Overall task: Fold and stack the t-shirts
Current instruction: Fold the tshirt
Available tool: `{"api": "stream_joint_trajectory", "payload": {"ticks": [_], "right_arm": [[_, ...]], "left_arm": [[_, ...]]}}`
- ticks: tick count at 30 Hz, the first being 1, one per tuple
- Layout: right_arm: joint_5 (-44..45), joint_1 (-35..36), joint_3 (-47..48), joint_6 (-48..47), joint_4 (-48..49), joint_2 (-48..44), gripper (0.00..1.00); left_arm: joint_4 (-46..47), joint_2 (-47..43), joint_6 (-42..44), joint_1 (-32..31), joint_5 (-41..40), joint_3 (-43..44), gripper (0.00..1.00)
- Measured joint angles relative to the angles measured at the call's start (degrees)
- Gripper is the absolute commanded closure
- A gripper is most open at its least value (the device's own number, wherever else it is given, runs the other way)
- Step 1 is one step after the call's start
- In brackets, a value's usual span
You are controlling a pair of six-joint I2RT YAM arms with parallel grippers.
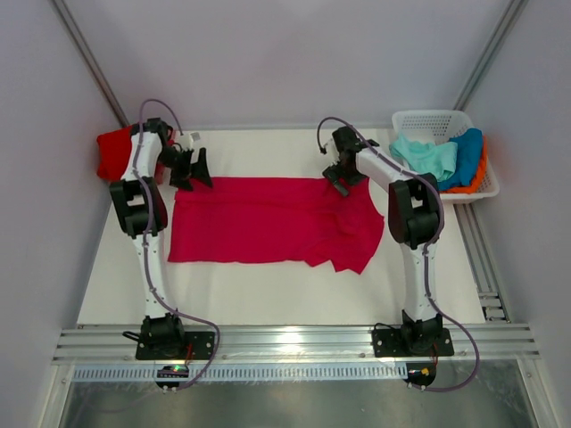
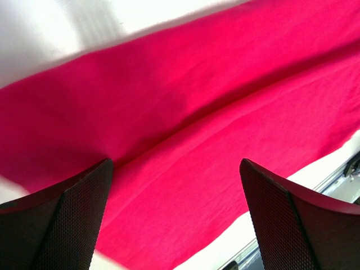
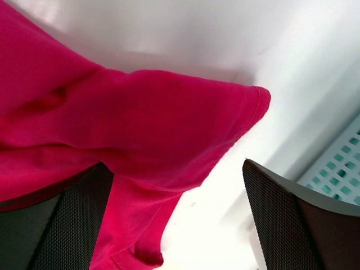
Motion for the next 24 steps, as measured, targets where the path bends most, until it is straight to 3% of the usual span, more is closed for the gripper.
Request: {"api": "stream_joint_trajectory", "payload": {"ticks": [5,11,16,20,23,24], "right_arm": [[3.7,-2.2,0.0,-1.1,0.4,0.1,0.01],[5.6,-3.8,-0.1,-1.3,0.3,0.1,0.01],[6.2,-3.8,-0.1,-1.4,0.3,0.2,0.01],[6.2,-3.8,-0.1,-1.4,0.3,0.2,0.01],[6.2,-3.8,-0.2,-1.4,0.3,0.2,0.0],[6.2,-3.8,-0.2,-1.4,0.3,0.2,0.01]], "left_arm": [[-0.1,0.0,0.4,1.0,-2.5,0.3,0.08],[-0.8,-0.7,1.8,1.9,-2.8,-0.7,0.29],[-1.2,-1.6,2.6,2.1,-1.9,-1.9,0.27],[-1.3,-1.7,2.8,2.0,-0.7,-2.2,0.31],[-1.3,-1.7,3.0,2.1,-0.4,-2.2,0.41],[-1.3,-1.7,3.0,2.1,-0.3,-2.2,0.53]]}}
